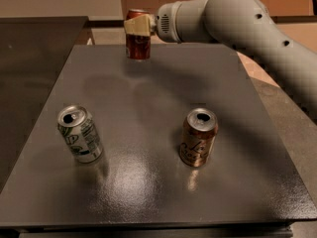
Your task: Place coke can upright
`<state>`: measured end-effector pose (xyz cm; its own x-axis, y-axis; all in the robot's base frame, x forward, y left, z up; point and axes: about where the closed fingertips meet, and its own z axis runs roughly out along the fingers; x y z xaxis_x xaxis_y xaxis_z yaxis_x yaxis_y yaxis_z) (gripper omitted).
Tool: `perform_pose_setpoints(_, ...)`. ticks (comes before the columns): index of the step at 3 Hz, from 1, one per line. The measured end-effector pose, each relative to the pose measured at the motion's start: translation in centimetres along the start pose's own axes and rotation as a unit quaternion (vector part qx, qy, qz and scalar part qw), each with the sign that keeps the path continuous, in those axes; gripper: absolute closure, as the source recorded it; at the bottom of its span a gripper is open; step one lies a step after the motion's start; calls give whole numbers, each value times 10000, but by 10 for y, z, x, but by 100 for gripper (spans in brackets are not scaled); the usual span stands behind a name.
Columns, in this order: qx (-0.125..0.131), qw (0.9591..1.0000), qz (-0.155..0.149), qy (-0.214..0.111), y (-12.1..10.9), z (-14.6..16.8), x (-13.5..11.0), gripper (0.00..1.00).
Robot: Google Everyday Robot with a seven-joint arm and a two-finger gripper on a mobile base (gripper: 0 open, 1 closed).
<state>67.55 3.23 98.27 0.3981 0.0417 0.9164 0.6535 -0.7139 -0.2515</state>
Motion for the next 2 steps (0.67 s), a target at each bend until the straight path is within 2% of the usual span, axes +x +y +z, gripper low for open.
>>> perform_pose_setpoints(1,-44,9995,-324,13,0,2,3,100)
perform_pose_setpoints(2,-134,9967,-801,-86,7,1,1,100)
